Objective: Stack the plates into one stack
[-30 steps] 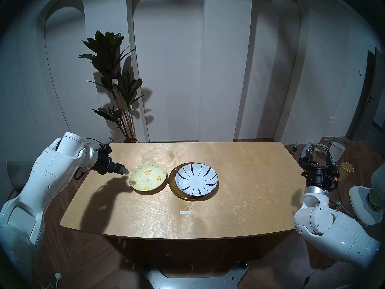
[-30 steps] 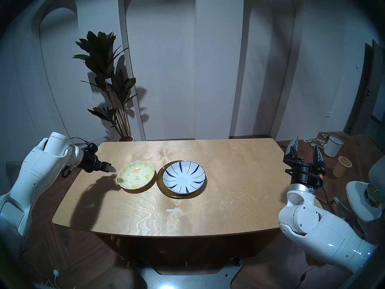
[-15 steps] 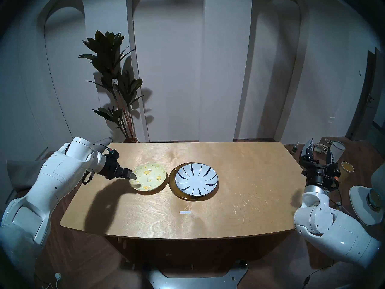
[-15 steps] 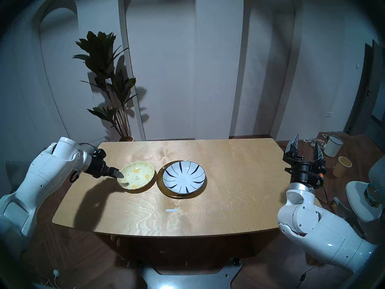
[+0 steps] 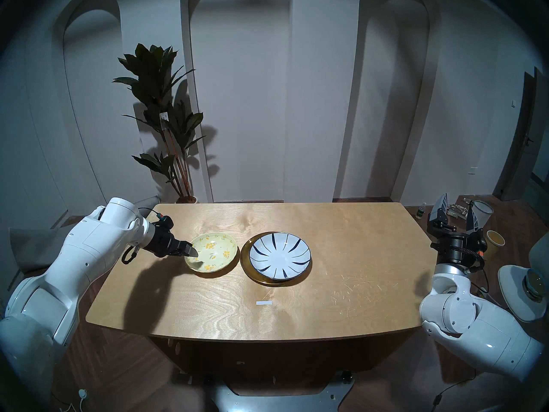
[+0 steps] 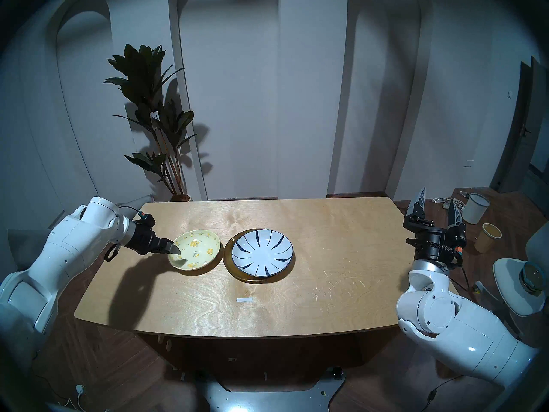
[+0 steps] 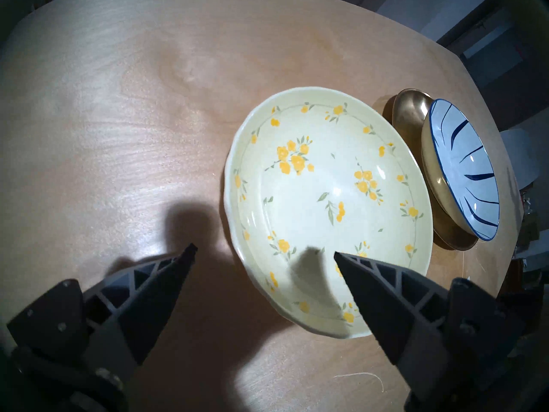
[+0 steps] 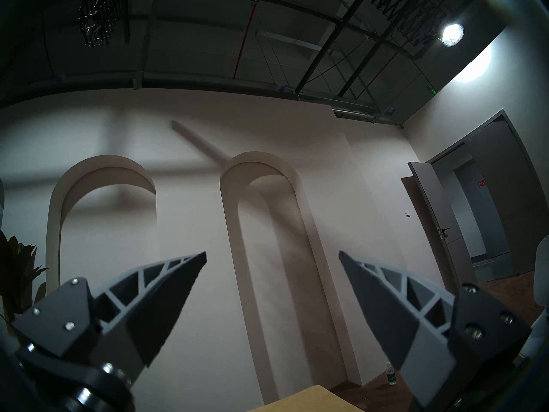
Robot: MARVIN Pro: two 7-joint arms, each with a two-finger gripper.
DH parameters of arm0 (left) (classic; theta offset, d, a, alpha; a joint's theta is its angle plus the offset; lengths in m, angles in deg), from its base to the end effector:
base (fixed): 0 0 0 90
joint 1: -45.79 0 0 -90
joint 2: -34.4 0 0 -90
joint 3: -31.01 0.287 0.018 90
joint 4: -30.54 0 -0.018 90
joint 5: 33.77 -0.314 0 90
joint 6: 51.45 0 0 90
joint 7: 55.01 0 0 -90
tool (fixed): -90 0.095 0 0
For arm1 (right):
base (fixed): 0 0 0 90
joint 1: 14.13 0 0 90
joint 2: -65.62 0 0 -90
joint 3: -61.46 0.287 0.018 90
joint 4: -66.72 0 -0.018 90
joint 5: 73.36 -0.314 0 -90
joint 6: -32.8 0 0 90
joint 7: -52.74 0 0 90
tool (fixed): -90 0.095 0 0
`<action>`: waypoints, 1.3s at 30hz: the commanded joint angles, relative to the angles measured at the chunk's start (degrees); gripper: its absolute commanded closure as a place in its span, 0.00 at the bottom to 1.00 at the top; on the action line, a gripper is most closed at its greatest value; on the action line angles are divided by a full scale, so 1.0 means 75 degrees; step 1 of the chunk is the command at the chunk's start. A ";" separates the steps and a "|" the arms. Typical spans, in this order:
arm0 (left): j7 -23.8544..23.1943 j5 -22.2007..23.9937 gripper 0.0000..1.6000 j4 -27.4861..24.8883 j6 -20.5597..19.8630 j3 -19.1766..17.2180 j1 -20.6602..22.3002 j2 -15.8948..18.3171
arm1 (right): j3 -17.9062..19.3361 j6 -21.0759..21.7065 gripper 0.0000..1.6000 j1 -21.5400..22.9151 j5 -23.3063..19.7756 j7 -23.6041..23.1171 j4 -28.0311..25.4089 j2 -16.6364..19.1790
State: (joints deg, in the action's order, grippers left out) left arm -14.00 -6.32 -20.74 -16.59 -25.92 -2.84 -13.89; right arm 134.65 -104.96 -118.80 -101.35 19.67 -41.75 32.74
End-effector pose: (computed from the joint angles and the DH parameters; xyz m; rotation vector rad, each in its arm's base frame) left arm 0.4938 0.1870 -0.2880 2.6555 -0.3287 0.5269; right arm 0.3231 -0.1554 -0.2110 1.3731 -0.5045 2.6160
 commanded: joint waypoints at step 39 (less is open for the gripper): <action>-0.0126 0.0804 0.67 0.1507 0.0019 0.1756 0.1234 -0.0644 | 0.0486 -0.0140 0.00 -0.0537 0.0678 0.0065 -0.0141 -0.0083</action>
State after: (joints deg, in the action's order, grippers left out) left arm -14.25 -0.71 -10.30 -16.54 -14.69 5.20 -17.48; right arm 137.02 -105.85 -122.44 -96.88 18.85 -42.17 32.43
